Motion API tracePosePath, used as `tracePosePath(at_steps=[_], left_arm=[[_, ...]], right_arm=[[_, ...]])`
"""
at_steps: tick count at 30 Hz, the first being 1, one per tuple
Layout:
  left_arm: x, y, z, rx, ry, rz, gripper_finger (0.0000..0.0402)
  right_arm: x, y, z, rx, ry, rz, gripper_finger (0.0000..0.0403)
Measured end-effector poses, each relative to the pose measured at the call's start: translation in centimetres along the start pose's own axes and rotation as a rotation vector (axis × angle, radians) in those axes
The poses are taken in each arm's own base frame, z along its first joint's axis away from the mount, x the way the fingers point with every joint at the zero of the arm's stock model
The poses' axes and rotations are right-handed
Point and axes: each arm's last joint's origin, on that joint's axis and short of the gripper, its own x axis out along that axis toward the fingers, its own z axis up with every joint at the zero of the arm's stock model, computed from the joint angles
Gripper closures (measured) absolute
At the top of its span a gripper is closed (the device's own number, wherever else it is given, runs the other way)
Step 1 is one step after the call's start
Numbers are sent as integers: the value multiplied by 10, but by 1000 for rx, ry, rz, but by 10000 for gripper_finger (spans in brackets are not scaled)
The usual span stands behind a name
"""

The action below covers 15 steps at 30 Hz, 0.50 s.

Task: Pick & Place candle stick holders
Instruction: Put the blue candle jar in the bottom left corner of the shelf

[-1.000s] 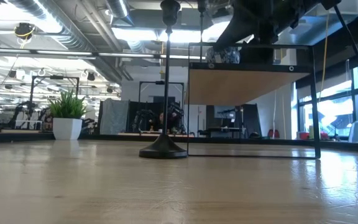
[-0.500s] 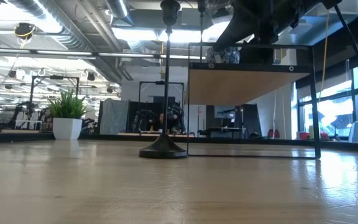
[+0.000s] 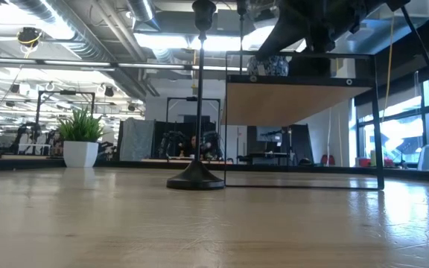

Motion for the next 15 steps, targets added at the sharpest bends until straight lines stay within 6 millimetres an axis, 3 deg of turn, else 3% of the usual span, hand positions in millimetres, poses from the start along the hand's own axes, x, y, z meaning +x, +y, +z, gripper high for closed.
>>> tracePosePath(at_steps=[15], left_arm=[[-4,-7,2,-53,-8,-46,68]], right_arm=[[-1,2,0,-10,-40,-33,62]])
